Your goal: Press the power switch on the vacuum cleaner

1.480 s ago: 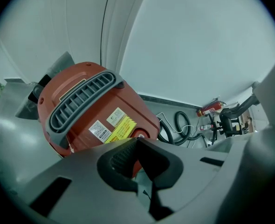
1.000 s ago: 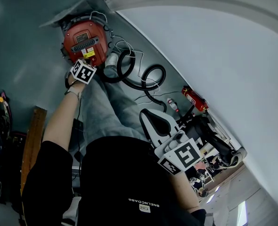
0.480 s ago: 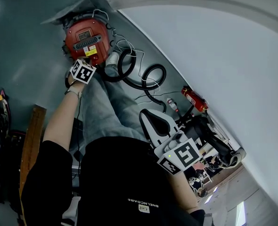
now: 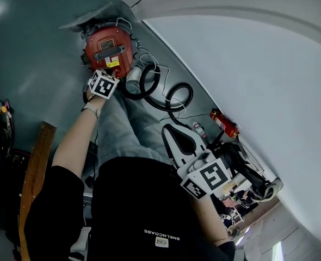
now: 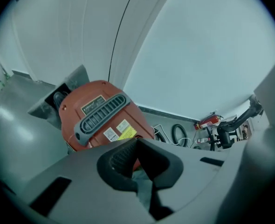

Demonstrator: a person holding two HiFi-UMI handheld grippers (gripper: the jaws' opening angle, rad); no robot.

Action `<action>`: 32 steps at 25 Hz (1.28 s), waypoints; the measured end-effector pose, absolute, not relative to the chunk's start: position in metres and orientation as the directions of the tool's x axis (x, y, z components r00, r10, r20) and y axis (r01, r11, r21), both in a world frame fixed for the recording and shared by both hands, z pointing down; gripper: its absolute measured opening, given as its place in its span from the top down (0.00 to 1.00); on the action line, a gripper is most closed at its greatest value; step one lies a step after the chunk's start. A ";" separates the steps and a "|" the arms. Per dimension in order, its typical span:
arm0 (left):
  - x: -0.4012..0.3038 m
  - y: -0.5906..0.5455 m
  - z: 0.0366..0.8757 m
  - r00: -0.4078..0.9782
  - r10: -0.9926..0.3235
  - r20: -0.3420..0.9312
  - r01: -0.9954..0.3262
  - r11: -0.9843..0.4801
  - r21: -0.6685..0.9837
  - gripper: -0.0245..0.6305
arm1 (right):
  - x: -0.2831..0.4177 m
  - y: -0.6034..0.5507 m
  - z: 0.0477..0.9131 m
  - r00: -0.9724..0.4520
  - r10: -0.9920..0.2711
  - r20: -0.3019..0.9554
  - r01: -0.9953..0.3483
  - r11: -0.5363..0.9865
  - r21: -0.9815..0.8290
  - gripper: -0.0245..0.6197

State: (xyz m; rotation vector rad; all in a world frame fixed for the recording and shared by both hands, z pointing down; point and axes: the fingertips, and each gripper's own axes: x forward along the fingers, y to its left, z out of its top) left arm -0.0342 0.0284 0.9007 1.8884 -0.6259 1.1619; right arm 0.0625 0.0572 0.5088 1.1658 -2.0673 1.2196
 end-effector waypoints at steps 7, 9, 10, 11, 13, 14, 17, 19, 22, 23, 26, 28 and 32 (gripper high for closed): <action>-0.041 0.002 0.818 0.474 -0.098 0.875 -0.754 -0.559 0.345 0.94 | 0.057 0.044 0.465 -0.561 -0.482 0.673 -0.828 0.316 -0.464 0.91; -0.043 -0.011 0.790 0.481 -0.139 0.866 -0.759 -0.560 0.332 0.94 | 0.058 0.036 0.454 -0.572 -0.505 0.646 -0.820 0.336 -0.463 0.91; -0.044 -0.017 0.774 0.489 -0.156 0.858 -0.760 -0.559 0.331 0.94 | 0.058 0.032 0.448 -0.577 -0.513 0.635 -0.817 0.345 -0.462 0.91; -0.044 -0.022 0.757 0.497 -0.174 0.850 -0.762 -0.557 0.331 0.94 | 0.058 0.028 0.442 -0.582 -0.519 0.626 -0.813 0.355 -0.462 0.91; -0.047 -0.031 0.721 0.513 -0.214 0.831 -0.764 -0.555 0.328 0.94 | 0.056 0.022 0.429 -0.594 -0.528 0.607 -0.804 0.377 -0.459 0.91; -0.049 -0.035 0.702 0.521 -0.237 0.820 -0.764 -0.557 0.325 0.94 | 0.055 0.019 0.422 -0.601 -0.532 0.596 -0.799 0.391 -0.457 0.91; -0.052 -0.041 0.639 0.546 -0.303 0.781 -0.762 -0.566 0.313 0.94 | 0.053 0.016 0.401 -0.623 -0.543 0.563 -0.782 0.428 -0.453 0.91; -0.051 -0.040 0.598 0.561 -0.345 0.753 -0.762 -0.570 0.307 0.94 | 0.053 0.014 0.390 -0.639 -0.548 0.540 -0.769 0.451 -0.452 0.91; -0.051 -0.035 0.543 0.570 -0.397 0.719 -0.763 -0.580 0.285 0.94 | 0.051 0.009 0.374 -0.661 -0.550 0.510 -0.750 0.485 -0.450 0.91; -0.051 -0.032 0.526 0.570 -0.412 0.711 -0.764 -0.585 0.274 0.94 | 0.050 0.008 0.367 -0.669 -0.550 0.500 -0.743 0.496 -0.449 0.91; -0.051 -0.027 0.475 0.576 -0.462 0.674 -0.768 -0.588 0.254 0.94 | 0.048 0.003 0.346 -0.694 -0.548 0.467 -0.720 0.531 -0.448 0.91; -0.054 -0.026 0.441 0.580 -0.509 0.636 -0.780 -0.573 0.252 0.94 | 0.044 -0.002 0.335 -0.717 -0.545 0.435 -0.697 0.561 -0.447 0.91; -0.067 -0.024 0.375 0.567 -0.598 0.566 -0.804 -0.552 0.222 0.94 | 0.031 -0.007 0.314 -0.762 -0.536 0.364 -0.648 0.622 -0.439 0.91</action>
